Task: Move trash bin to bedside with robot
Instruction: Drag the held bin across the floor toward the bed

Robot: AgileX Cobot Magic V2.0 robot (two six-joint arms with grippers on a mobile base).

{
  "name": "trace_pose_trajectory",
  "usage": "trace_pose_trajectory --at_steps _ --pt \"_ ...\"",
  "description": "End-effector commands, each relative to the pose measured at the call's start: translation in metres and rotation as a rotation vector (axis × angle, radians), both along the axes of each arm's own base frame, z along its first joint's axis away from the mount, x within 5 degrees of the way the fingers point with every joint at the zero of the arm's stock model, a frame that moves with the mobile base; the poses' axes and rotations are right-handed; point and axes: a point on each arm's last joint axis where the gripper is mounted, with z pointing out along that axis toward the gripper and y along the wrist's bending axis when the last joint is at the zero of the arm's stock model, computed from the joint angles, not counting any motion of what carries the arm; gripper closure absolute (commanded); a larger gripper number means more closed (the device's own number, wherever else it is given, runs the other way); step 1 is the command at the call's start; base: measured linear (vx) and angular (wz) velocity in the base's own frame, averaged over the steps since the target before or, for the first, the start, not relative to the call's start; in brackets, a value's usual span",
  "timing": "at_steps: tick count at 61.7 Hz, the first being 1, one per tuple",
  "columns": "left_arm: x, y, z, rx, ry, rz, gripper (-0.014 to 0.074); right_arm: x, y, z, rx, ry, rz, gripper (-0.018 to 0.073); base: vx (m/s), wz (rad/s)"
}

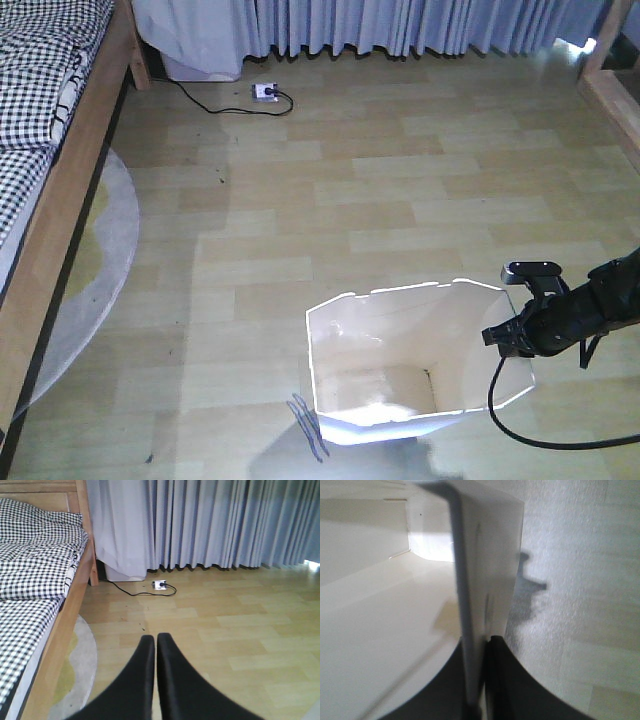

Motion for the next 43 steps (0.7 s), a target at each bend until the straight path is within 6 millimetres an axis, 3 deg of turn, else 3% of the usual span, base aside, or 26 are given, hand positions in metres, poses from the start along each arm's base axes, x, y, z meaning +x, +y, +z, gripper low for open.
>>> trace_pose_trajectory --at_steps 1,43 --pt "0.0006 -0.0001 0.0007 -0.008 -0.065 0.0 0.0603 0.0121 0.0097 0.0295 0.139 -0.066 -0.001 0.0564 0.37 0.12" --pt "0.0006 -0.0001 0.0007 -0.008 -0.065 0.0 0.0603 0.0121 0.0097 0.0295 0.139 -0.066 -0.001 0.0564 0.34 0.13"
